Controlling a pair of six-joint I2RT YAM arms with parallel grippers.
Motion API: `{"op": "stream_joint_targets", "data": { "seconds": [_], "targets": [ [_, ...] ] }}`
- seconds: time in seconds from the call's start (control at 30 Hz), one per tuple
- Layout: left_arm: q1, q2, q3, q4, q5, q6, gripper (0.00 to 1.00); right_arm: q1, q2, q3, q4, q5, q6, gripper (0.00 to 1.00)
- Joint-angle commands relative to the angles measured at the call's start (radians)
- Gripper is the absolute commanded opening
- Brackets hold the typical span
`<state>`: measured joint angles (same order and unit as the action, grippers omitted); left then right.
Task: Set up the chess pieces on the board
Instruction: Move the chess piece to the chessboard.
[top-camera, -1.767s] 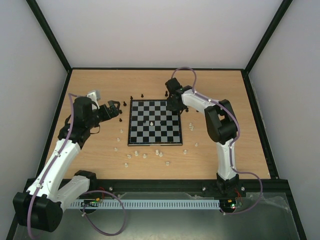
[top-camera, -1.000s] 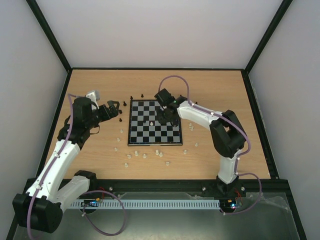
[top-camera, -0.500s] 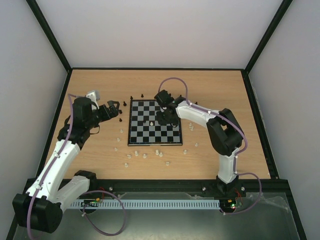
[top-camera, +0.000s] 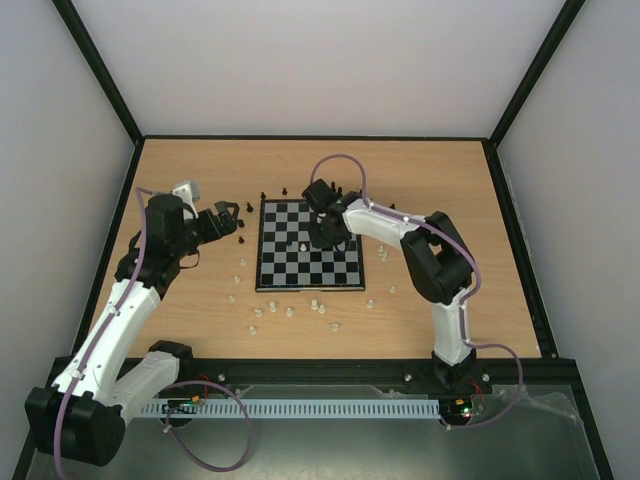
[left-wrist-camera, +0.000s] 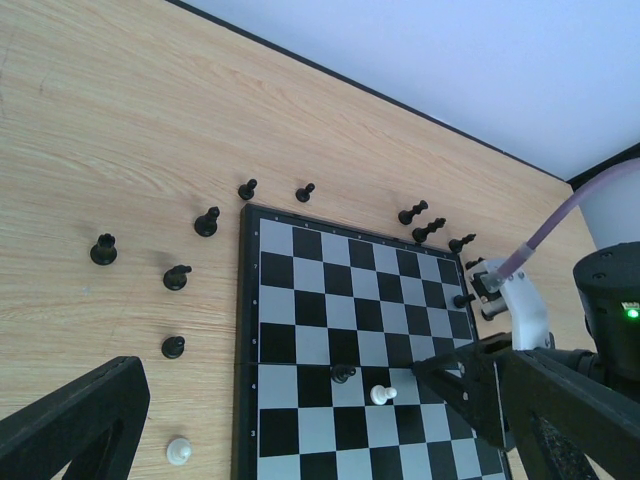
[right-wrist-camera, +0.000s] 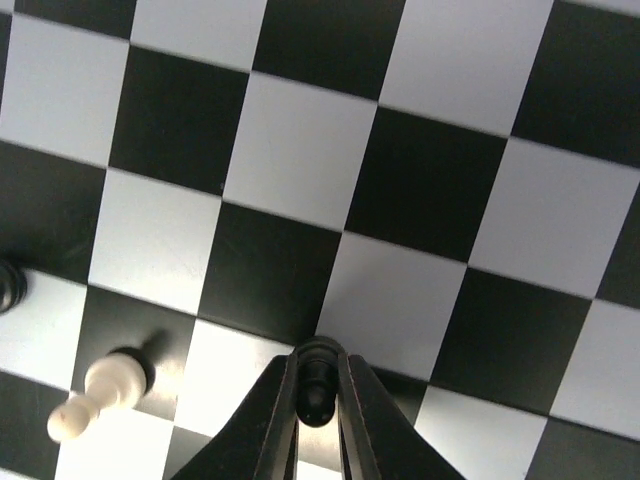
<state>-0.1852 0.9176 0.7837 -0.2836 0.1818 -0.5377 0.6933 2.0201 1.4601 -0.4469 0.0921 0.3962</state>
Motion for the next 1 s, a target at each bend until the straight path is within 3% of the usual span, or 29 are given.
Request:
{"op": "stream_joint_targets", "data": {
  "seconds": [0.0,0.4,0.97],
  "targets": [
    [-0.003,-0.007,-0.011,-0.014,-0.005,0.013,0.99,-0.002,0.048,0.068,-0.072,0.066,-0.009,0.12],
    [-0.003,-0.011,-0.009,-0.015,-0.002,0.015,0.99,-0.127,0.130,0.194,-0.101,0.071,-0.019,0.13],
    [-0.005,-0.008,-0.009,-0.019,-0.011,0.015,1.00,-0.148,0.164,0.225,-0.084,0.031,-0.031,0.17]
  ]
}}
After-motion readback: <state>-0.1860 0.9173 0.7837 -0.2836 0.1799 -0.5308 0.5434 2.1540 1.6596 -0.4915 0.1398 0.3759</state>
